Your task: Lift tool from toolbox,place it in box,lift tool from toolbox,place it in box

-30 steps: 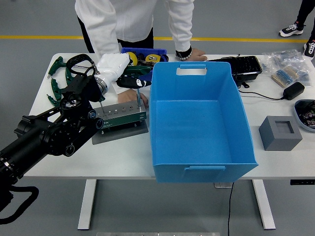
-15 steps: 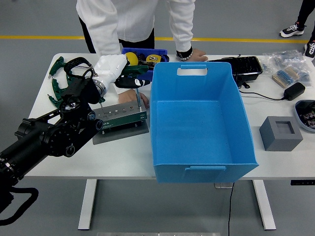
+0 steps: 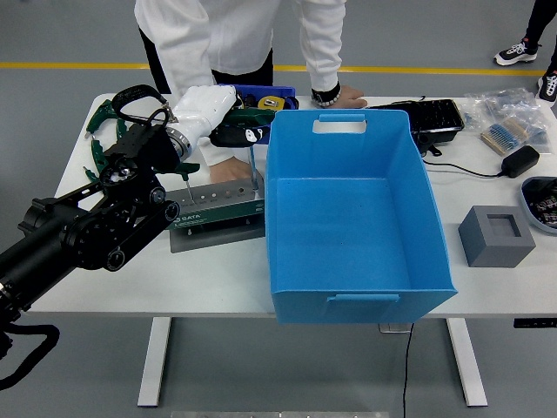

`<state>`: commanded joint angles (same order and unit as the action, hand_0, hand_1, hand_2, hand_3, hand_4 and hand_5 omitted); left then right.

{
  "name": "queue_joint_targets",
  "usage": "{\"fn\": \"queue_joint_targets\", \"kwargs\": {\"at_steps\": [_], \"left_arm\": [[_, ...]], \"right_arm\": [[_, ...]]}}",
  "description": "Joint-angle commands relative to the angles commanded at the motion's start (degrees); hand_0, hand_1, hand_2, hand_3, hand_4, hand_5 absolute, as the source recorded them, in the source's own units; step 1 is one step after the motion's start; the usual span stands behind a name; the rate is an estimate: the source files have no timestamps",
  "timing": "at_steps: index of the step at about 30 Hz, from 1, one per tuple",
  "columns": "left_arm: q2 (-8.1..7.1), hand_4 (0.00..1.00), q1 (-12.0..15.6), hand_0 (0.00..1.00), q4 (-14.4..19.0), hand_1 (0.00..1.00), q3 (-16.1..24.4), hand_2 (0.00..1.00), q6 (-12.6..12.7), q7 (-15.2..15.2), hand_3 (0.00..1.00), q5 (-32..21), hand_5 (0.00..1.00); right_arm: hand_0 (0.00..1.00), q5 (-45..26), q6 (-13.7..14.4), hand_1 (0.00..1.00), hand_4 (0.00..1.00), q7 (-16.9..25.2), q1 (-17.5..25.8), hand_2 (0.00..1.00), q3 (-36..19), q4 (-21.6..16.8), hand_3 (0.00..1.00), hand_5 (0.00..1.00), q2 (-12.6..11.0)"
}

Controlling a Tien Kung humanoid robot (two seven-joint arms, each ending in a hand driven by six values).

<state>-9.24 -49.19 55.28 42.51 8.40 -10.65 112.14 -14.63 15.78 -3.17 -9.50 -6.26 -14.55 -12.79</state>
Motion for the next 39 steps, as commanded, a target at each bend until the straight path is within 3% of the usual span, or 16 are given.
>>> {"fn": "queue_joint_targets", "kwargs": {"at_steps": [16,24,30,34,39], "left_arm": [[-5.15,0.697,-7.01,0.094,5.52,0.002,-1.7,0.011,-5.56,2.66,0.036,-2.14,0.681],[-7.29,0.685,-10.87,0.094,12.17,0.002,-1.03,0.009,-6.22,3.07,0.035,-2.06,0.671],[-7.17,0.67,-12.68,0.092,16.38,0.002,-0.1,0.009,-5.55,3.66,0.035,-1.82,0.659],[-6.34,0.668,-13.64,0.092,17.81,0.002,0.16,0.009,-5.49,3.68,0.035,-1.89,0.656],[-4.43,0.665,-13.22,0.092,21.71,0.002,-2.89,0.009,-5.85,2.93,0.036,-3.02,0.652]], "right_arm": [[0.723,-0.01,0.02,0.7,0.791,-0.11,0.1,0.745,-0.07,0.07,0.561,0.709,0.0],[0.723,0.17,0.04,0.7,0.791,-0.2,0.3,0.745,-0.2,0.11,0.561,0.709,-0.01],[0.723,0.35,0.05,0.7,0.791,-0.24,0.25,0.744,-0.32,0.11,0.561,0.709,-0.05],[0.723,0.34,0.05,0.7,0.791,-0.18,0.18,0.745,-0.28,0.09,0.561,0.709,-0.14],[0.723,0.33,0.08,0.699,0.791,-0.18,0.25,0.745,-0.28,0.1,0.561,0.709,-0.12]]}}
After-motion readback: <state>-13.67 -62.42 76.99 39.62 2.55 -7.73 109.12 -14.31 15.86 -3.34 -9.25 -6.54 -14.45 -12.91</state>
